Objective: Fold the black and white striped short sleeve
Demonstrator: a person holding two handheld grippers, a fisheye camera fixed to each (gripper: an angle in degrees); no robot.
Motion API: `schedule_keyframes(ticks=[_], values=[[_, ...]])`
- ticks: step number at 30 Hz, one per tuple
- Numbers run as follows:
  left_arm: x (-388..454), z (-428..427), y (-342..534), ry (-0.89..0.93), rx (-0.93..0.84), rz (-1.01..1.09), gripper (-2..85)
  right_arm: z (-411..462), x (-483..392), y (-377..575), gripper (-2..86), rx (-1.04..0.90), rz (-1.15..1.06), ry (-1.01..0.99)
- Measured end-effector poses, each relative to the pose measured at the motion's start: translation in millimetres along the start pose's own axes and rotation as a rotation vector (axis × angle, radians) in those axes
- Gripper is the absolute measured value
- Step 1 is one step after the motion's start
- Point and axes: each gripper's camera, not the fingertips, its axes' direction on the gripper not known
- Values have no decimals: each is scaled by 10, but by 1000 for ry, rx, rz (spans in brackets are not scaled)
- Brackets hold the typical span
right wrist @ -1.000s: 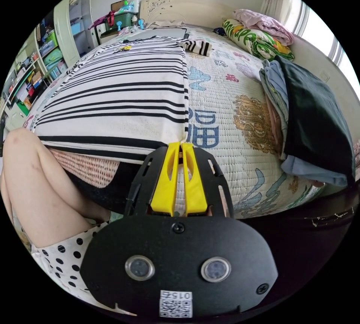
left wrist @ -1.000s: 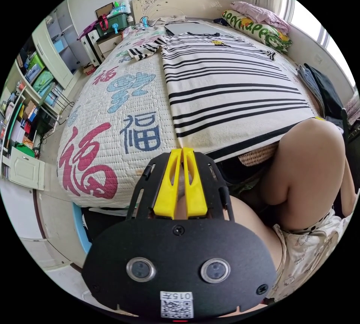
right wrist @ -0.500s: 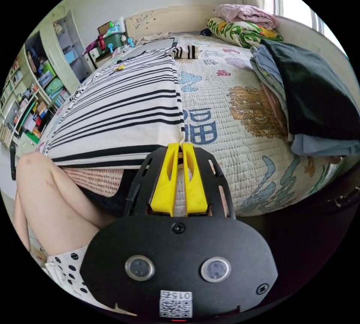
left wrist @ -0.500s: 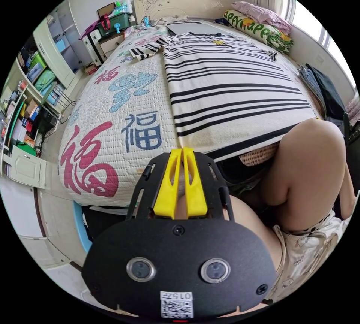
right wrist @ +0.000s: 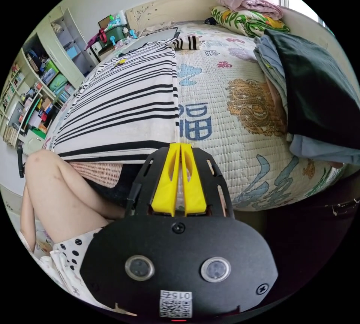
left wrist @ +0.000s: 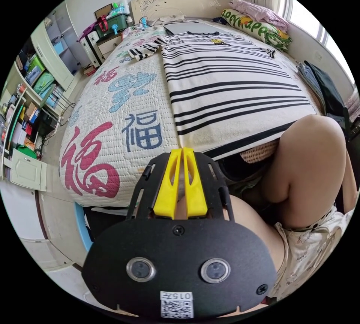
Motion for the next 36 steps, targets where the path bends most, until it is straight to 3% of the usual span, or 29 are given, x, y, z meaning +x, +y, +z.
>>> schedule_keyframes(ticks=[6,13,17,19,23,36], values=[[40,-6,-19,-20,-7,17,3,-354,-368,90,-5,21,-21,48],[-36,-5,7,5,5,-5,3,-970,-497,53,-3,12,49,-57],[-42,-2,13,1,7,-4,3,-1549,-307,89,6,95,320,-183],[-59,5,14,5,7,-5,3,-1848,-345,132,21,169,342,-219],[-90,24,7,13,7,-7,3,-2141,-653,-26,67,81,254,-281],[16,113,-99,-65,-22,6,0,-3382,-1324,-314,8,-19,48,-205]])
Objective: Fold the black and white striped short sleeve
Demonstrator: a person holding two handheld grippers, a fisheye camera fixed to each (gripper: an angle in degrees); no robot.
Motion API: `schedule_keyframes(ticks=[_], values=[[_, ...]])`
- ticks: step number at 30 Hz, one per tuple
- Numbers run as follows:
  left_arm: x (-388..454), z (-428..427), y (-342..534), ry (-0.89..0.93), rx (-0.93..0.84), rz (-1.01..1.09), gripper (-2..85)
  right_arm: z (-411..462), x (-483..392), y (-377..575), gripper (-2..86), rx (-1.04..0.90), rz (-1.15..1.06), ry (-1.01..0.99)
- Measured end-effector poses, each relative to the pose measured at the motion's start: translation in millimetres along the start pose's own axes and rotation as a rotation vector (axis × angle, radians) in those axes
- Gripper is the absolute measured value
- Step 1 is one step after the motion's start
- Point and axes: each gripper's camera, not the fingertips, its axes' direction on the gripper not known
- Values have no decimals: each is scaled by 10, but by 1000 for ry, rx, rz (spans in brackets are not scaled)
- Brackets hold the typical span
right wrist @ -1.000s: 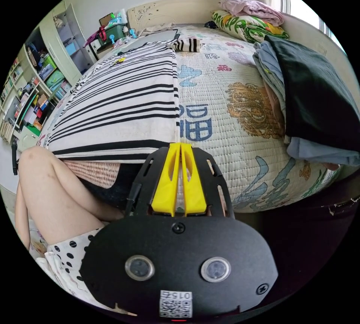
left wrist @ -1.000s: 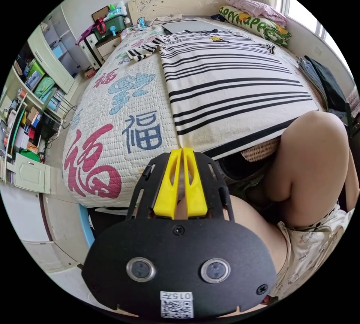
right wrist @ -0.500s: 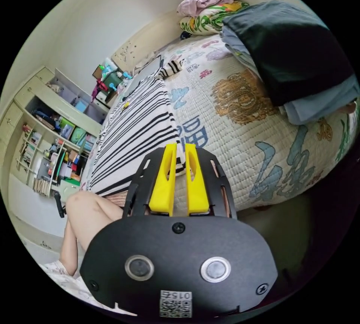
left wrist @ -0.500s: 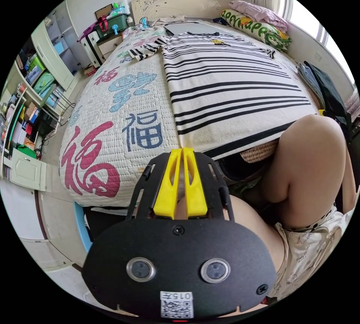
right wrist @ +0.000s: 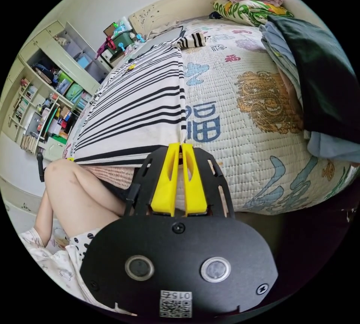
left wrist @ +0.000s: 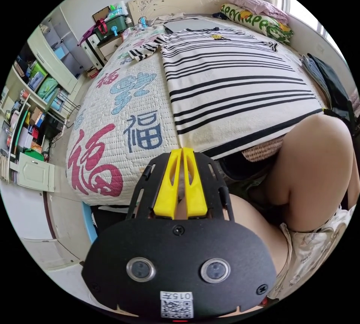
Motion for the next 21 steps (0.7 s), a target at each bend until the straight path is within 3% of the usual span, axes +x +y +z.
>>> schedule_keyframes(ticks=[6,11,14,21], values=[[-71,79,-64,19,-8,-48,-5,-858,255,-340,15,-11,120,-273],[-257,175,-254,82,-84,-61,-4,-1830,581,-814,70,420,261,-705],[-347,212,-432,116,-144,-54,-5,-1896,476,-1546,93,430,280,-698],[-652,-395,-784,-39,40,-112,-4,-1609,342,-3230,119,411,392,-704]])
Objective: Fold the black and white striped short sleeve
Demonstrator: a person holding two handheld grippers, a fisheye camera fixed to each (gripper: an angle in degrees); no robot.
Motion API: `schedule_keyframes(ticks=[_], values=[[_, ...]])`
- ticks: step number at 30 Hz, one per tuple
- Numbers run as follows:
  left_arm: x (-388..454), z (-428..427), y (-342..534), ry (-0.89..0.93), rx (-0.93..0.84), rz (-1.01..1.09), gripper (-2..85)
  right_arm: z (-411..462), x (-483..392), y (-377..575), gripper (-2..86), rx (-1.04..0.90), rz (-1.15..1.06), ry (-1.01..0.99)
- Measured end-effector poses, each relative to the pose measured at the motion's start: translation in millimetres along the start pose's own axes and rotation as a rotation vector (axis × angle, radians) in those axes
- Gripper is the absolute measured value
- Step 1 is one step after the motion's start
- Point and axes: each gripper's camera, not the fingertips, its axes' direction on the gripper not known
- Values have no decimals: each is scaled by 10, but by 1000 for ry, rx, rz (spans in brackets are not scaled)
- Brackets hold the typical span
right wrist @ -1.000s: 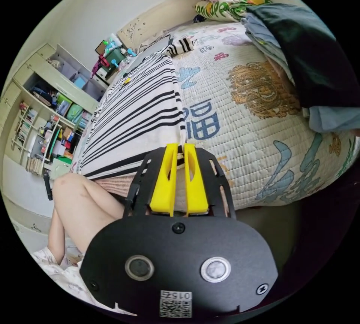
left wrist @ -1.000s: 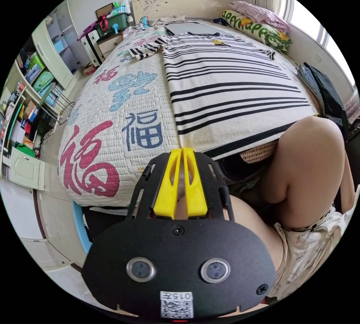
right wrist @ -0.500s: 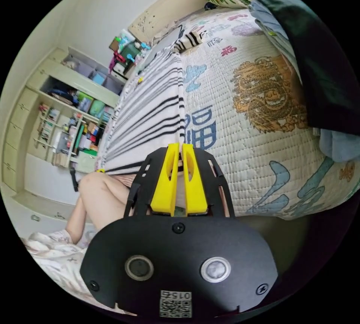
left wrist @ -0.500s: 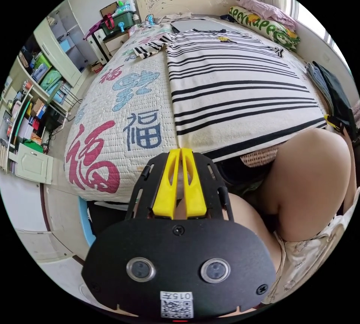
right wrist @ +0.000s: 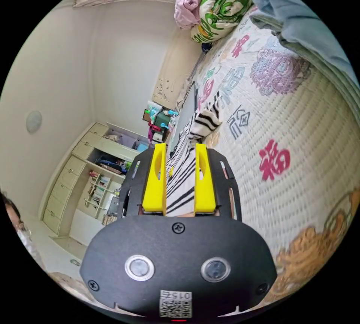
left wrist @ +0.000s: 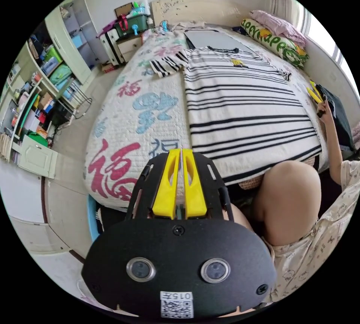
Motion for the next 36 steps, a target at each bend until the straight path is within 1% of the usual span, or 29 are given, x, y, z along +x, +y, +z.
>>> schedule_keyframes(ticks=[3,6,7,8,10,11,12,13,16,17,19,20,22,23,24,25,28,31,33,36], values=[[84,-70,-516,-53,15,68,-2,403,-54,-506,139,31,36,93],[276,45,-1281,-1,56,131,3,811,-42,-881,146,25,73,100],[332,91,-1463,23,68,146,4,966,-31,-960,117,9,73,94],[468,204,-1856,83,90,181,9,1046,-52,-975,81,25,46,122],[887,507,-2758,193,112,256,23,1030,-94,-938,31,63,76,139],[1032,590,-3001,213,113,277,28,986,-149,-893,21,69,79,101],[1371,755,-3488,247,117,320,38,957,-172,-860,19,75,89,86],[1554,832,-3717,264,120,342,43,894,-210,-810,14,93,113,65],[2936,1293,-5059,421,159,473,64,860,-281,-784,8,111,162,30],[3194,1375,-5266,447,159,491,68,885,-336,-782,7,108,162,34],[4227,1740,-6012,538,138,539,76,931,-426,-768,6,104,152,44],[4474,1841,-6174,558,127,542,77,953,-465,-747,5,103,150,43],[5369,2240,-6690,653,64,523,78,970,-489,-703,5,101,158,25],[5577,2330,-6780,673,46,527,78,979,-492,-663,5,100,165,9],[5958,2493,-6907,691,19,538,77,982,-493,-641,5,100,168,1],[6297,2640,-7000,671,-11,558,78,993,-499,-595,4,98,174,-9],[6812,2956,-7150,549,-55,566,87,1037,-513,-454,4,96,178,-15],[6996,3231,-7168,496,-112,554,78,1086,-486,-280,4,95,183,-27],[7012,3281,-7138,450,-92,549,63,1118,-471,-154,4,94,178,-25],[6970,3285,-7176,458,-100,537,27,1163,-435,108,4,100,163,-19]])
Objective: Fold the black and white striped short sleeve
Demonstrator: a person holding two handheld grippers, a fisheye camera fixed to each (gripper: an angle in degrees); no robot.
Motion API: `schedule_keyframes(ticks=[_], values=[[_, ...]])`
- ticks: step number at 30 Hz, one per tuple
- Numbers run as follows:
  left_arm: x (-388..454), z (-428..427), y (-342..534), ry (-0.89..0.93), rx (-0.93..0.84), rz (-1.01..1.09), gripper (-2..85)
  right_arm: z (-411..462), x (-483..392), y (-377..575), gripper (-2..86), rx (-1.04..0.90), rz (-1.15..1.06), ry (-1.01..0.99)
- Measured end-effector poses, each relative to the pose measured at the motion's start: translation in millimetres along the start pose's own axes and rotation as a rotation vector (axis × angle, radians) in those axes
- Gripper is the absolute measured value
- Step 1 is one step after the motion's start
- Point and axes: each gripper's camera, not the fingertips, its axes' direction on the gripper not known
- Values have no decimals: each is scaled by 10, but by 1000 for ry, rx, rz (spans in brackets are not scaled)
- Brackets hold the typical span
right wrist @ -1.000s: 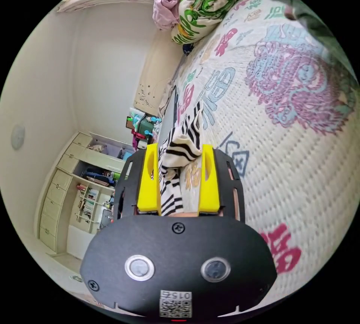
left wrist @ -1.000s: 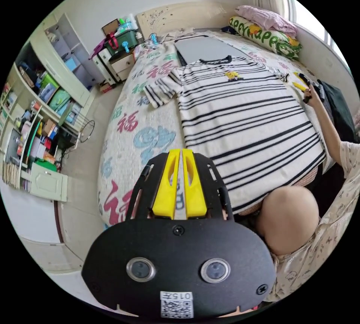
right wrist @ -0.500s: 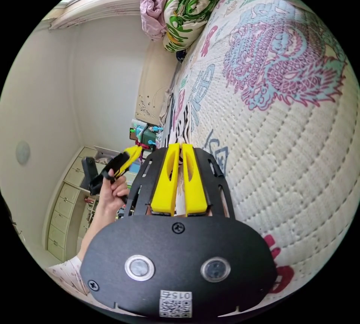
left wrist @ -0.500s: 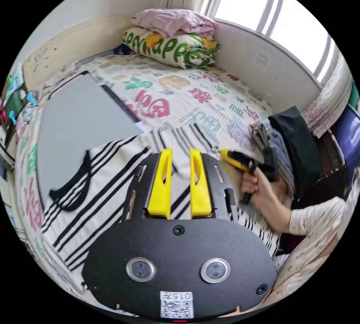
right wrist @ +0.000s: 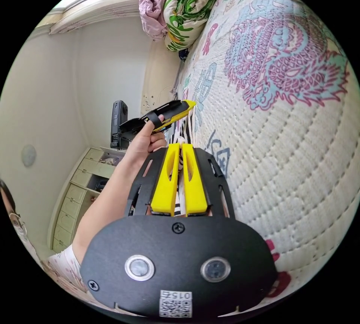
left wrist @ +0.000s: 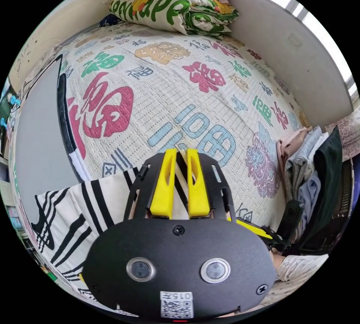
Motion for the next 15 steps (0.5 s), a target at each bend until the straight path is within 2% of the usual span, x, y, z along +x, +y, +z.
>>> schedule_keyframes(ticks=[5,7,9,12,14,15], values=[[-80,-565,300,-90,128,32,-1,-35,62,500,4,16,-111,-4],[-219,-983,605,-149,211,30,-3,-55,-26,728,4,33,-214,-8],[-565,-1638,1164,-107,318,-19,-3,-7,-151,959,5,-9,-335,-48],[-972,-2341,2009,-134,401,-80,-3,227,-312,1383,5,-189,-526,-151],[-1128,-2568,2497,-173,397,-74,-2,518,-345,1781,6,-389,-645,-193],[-1191,-2620,2800,-214,374,-55,-1,587,-337,1885,6,-431,-668,-192]])
